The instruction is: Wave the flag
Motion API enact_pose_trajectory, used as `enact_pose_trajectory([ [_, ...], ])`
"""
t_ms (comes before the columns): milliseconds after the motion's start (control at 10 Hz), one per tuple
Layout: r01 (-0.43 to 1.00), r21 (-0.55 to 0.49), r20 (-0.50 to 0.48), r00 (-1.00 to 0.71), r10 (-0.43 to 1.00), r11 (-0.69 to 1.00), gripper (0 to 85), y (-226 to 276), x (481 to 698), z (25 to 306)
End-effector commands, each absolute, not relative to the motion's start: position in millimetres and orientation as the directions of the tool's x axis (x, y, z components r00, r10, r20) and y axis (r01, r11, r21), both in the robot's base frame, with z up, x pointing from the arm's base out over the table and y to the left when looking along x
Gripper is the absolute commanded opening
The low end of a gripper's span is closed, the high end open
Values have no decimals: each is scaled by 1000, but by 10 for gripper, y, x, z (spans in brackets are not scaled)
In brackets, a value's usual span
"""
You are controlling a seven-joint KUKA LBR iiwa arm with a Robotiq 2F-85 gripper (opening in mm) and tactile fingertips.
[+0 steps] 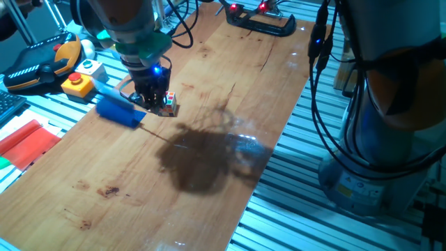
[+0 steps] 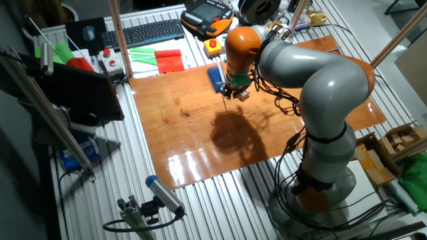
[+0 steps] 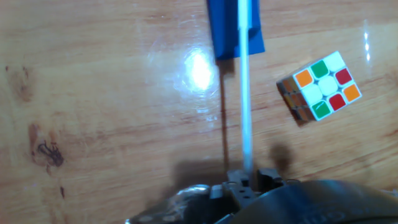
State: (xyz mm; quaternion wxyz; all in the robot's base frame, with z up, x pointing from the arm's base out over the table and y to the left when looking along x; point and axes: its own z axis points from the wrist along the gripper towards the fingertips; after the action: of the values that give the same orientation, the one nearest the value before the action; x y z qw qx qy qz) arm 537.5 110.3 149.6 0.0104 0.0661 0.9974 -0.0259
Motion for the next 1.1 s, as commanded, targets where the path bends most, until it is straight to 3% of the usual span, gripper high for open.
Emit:
enact_pose_trajectory([
  [0,139,-49,-26,-990,138,989,467,1103,5376,1495],
  [200,148,-44,-27,-989,147,988,510,1099,5375,1496],
  [500,178,-48,-26,-984,177,983,490,1064,5381,1651],
  [600,186,-54,-17,-983,185,981,410,1048,5385,1752],
  [700,190,-60,-6,-982,190,980,247,1033,5389,1854],
  [900,201,-60,-4,-980,201,978,7,992,5378,1973],
  [1000,195,-51,-9,-981,194,980,7,965,5378,1978],
])
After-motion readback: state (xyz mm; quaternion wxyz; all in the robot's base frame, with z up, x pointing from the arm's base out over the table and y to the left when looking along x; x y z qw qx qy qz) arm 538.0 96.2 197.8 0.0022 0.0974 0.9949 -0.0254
